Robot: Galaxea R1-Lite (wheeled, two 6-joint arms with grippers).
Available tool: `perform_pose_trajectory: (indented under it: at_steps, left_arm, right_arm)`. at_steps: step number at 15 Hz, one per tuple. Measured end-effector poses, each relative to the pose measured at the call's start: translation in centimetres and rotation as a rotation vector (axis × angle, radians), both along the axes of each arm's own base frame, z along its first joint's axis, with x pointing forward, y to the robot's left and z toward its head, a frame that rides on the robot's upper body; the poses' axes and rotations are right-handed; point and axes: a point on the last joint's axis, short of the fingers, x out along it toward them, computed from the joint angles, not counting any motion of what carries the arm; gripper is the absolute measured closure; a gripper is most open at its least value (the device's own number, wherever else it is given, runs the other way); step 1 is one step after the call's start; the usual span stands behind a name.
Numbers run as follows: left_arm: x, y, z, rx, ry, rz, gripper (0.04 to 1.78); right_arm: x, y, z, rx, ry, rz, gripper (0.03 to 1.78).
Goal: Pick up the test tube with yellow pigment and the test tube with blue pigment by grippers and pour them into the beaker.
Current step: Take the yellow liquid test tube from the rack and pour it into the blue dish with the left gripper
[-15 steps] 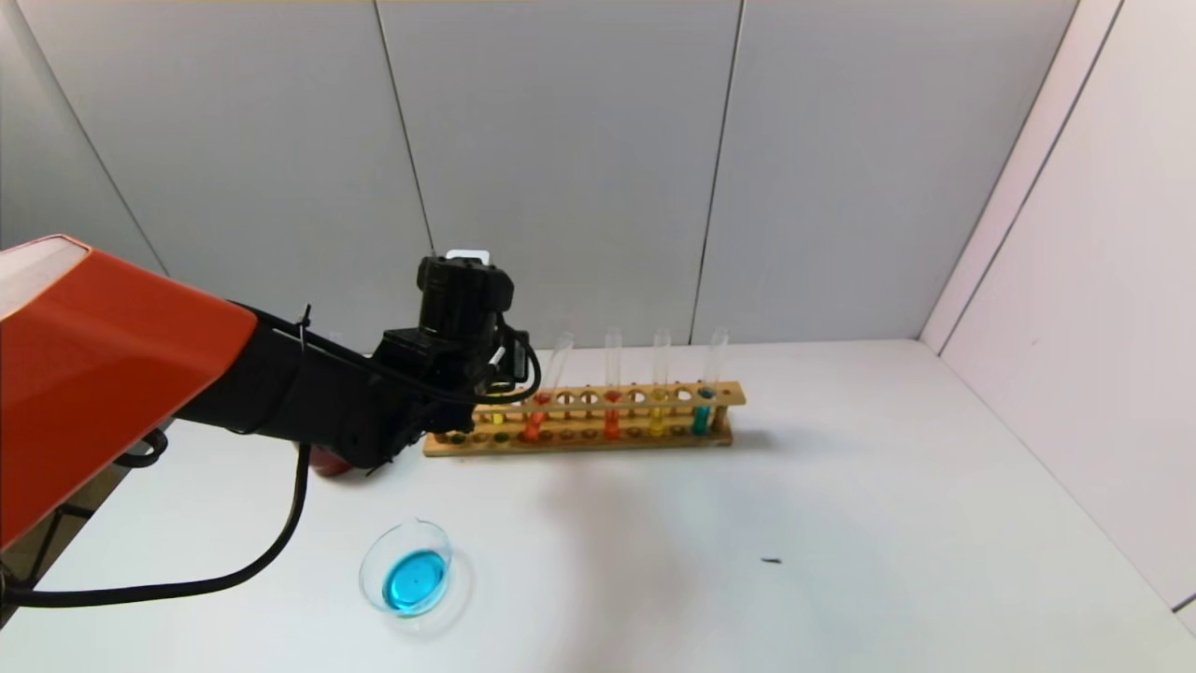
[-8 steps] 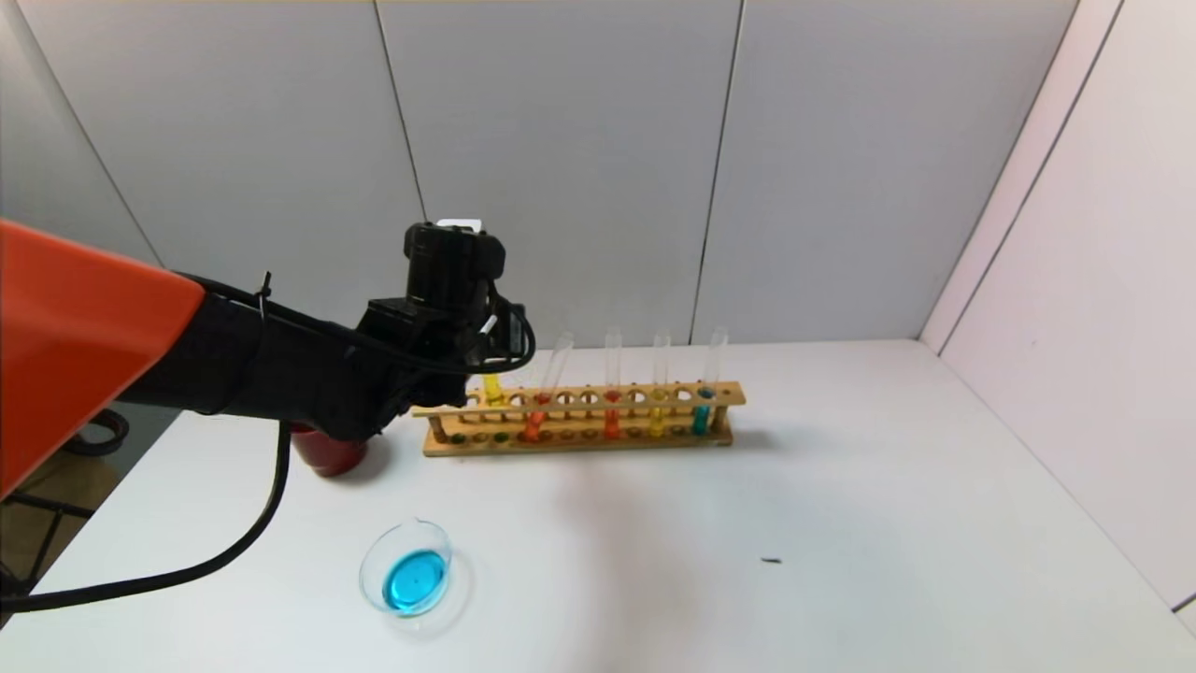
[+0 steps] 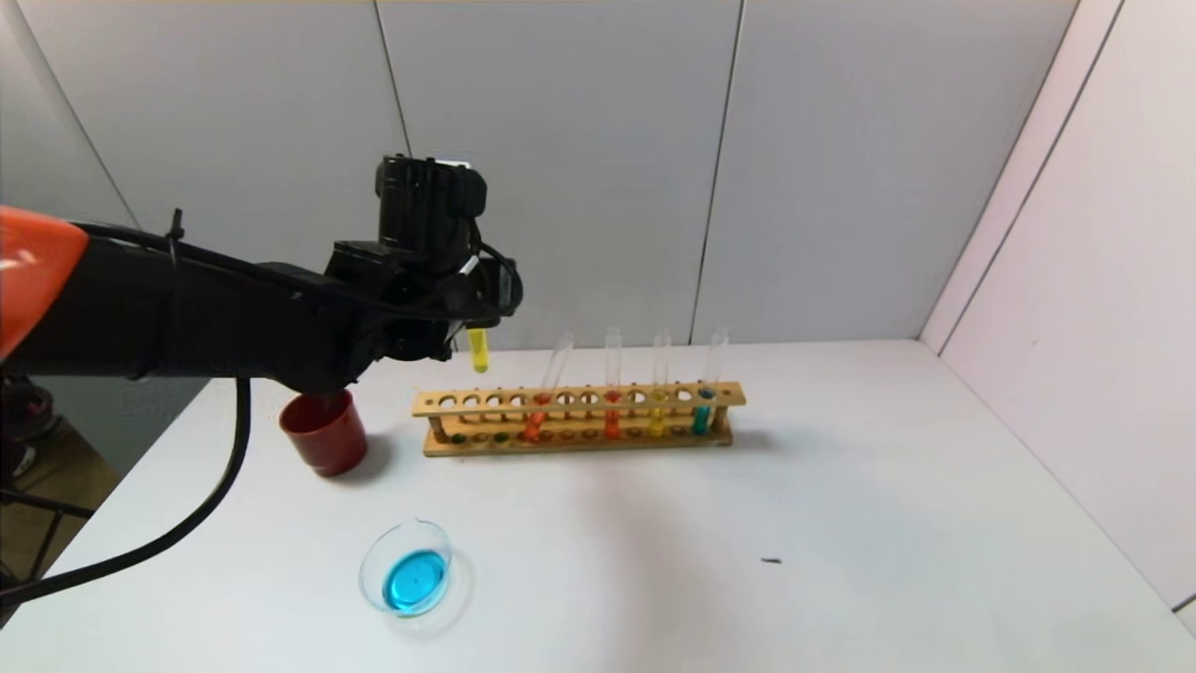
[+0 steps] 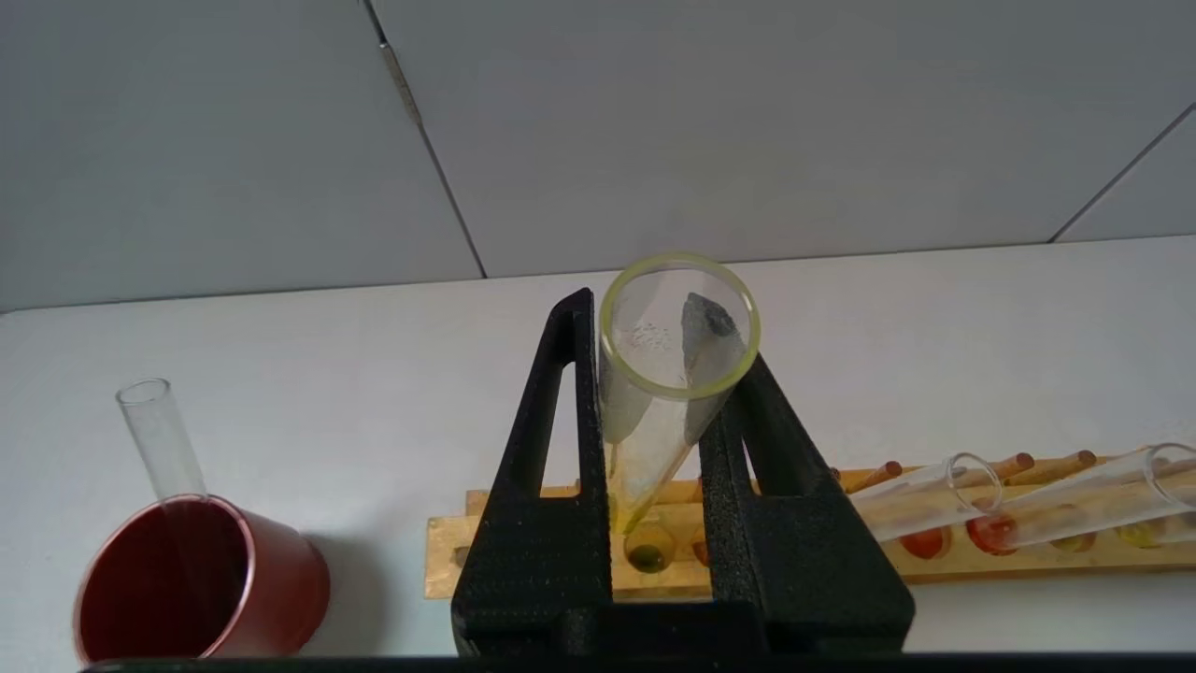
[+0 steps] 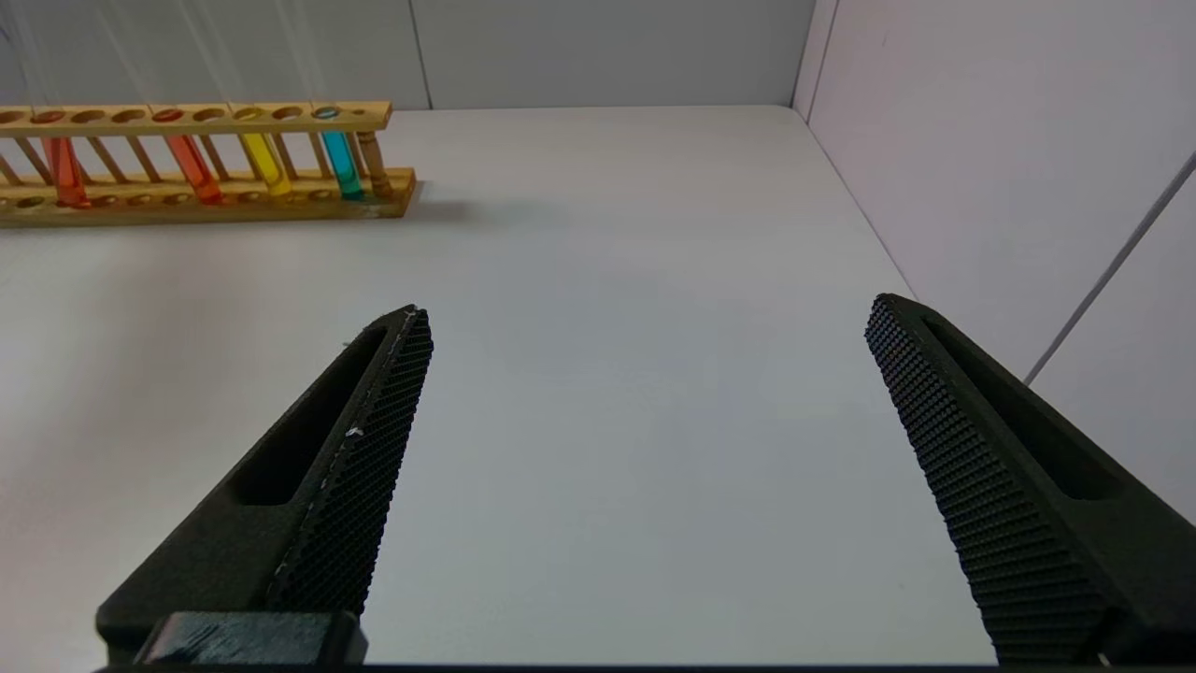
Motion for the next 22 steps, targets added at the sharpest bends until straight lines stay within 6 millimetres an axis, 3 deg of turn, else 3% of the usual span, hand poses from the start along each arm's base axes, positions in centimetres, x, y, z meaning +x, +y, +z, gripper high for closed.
perform_pose_trajectory:
  at_steps: [5, 9, 16, 22]
  left_arm:
    - [-4.2, 2.4, 3.9, 0.023, 0.022, 0.017, 1.50]
    - [-8.5, 5.9, 5.1, 0.047, 0.049, 0.050, 1.50]
    - [-13.7, 12.2, 3.0, 0.143, 0.112, 0.086, 1.50]
    - [-15.6, 13.5, -1.0, 0.257, 0.242, 0.024, 1.50]
  right_arm:
    - [0.0, 0.0, 0.0, 0.000, 0.000, 0.000, 0.11]
    - [0.0, 0.0, 0.0, 0.000, 0.000, 0.000, 0.11]
    - [0.0, 0.0, 0.0, 0.000, 0.000, 0.000, 0.11]
    - [0.0, 0.0, 0.0, 0.000, 0.000, 0.000, 0.11]
